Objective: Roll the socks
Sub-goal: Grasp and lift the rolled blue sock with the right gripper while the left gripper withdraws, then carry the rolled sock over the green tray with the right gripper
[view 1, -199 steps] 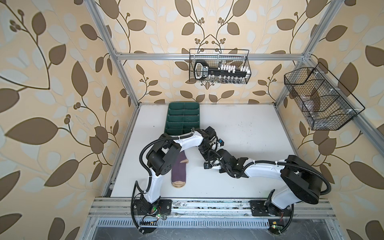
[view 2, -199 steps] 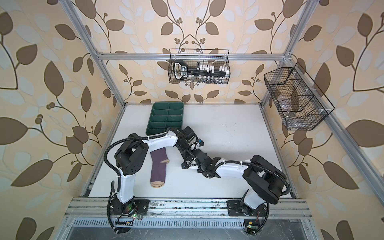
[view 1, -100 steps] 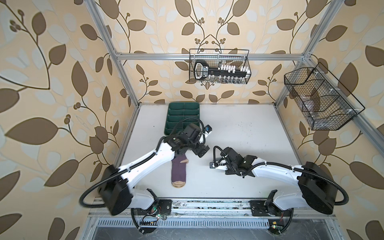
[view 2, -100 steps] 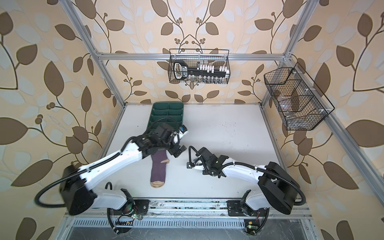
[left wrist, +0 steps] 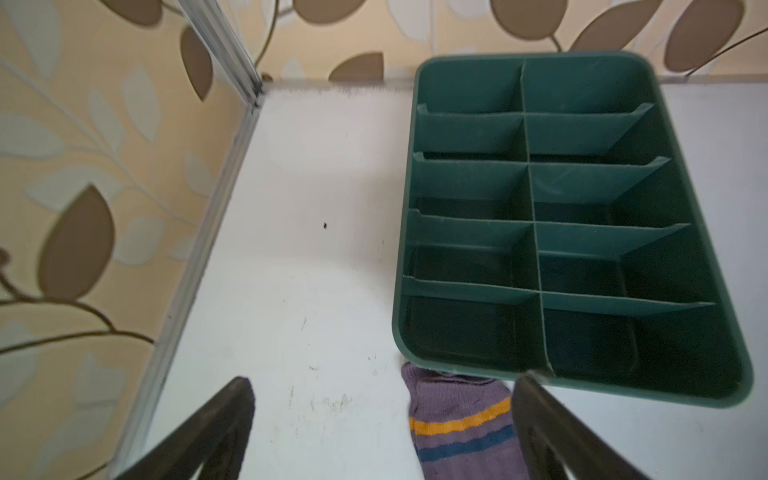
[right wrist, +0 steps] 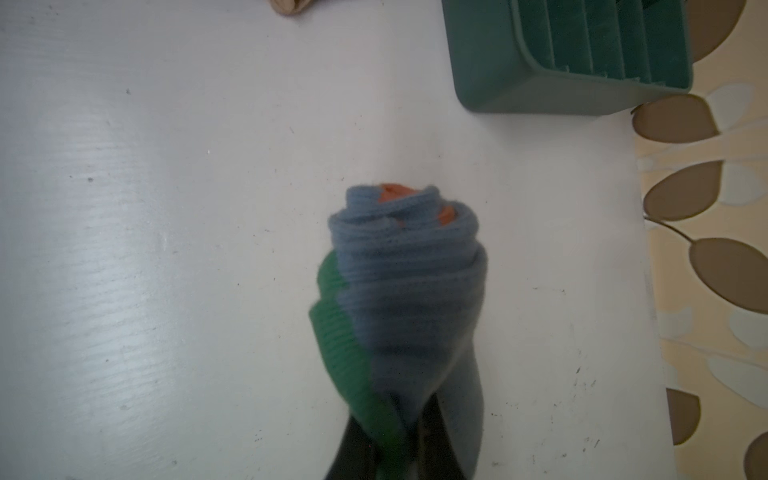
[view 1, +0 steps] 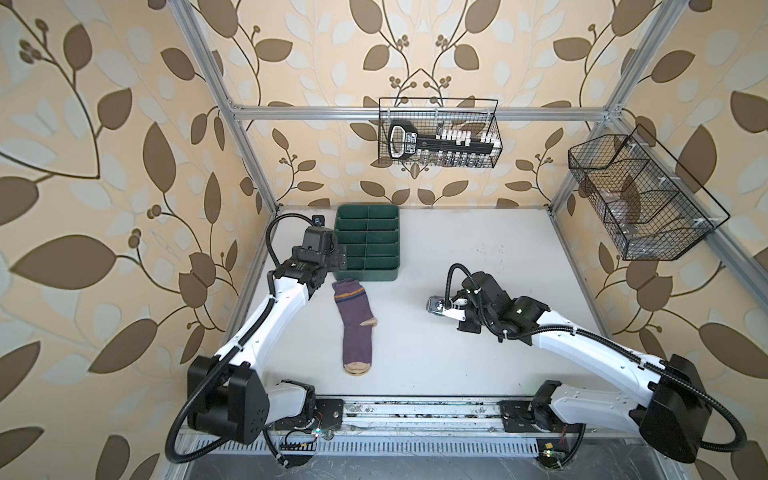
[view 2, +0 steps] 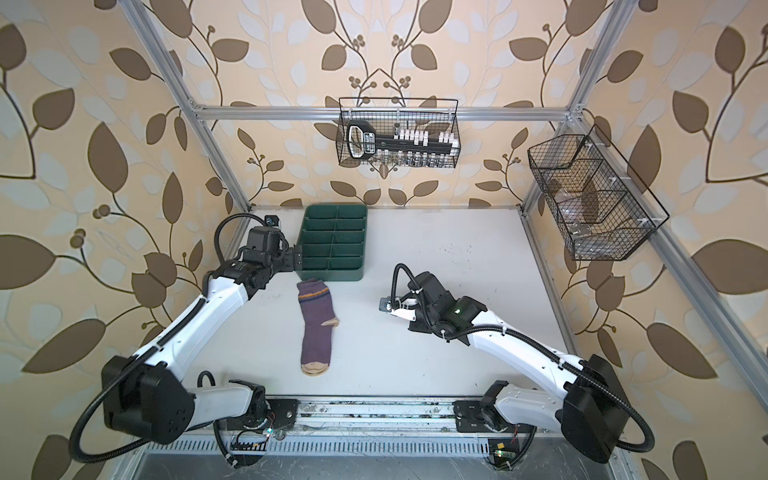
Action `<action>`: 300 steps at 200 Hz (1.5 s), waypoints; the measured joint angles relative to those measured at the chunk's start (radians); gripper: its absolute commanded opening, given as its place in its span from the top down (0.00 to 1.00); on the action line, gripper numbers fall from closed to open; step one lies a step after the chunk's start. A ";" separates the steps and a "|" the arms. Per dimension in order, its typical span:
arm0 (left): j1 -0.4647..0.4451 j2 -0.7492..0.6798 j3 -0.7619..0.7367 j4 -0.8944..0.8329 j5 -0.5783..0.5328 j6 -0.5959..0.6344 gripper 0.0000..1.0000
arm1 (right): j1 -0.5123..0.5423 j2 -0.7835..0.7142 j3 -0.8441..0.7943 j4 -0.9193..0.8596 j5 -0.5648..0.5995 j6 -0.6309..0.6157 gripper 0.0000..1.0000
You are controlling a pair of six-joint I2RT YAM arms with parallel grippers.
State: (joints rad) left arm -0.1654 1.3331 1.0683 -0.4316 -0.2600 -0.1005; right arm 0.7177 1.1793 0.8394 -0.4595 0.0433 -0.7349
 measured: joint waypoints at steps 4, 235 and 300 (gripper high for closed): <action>0.011 0.031 0.015 -0.007 0.019 -0.011 0.14 | -0.002 -0.004 0.008 -0.002 -0.005 0.000 1.00; 0.108 0.720 0.486 -0.069 0.186 -0.037 0.90 | -0.016 0.019 0.117 0.008 -0.107 -0.028 1.00; 0.031 0.718 0.480 -0.038 0.252 -0.094 1.00 | -0.141 0.103 0.174 0.135 -0.149 -0.009 1.00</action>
State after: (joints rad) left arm -0.1341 2.0506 1.5486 -0.4698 -0.0082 -0.1944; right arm 0.5766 1.2827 1.0134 -0.3248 -0.1055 -0.7441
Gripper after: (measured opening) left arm 0.068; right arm 0.076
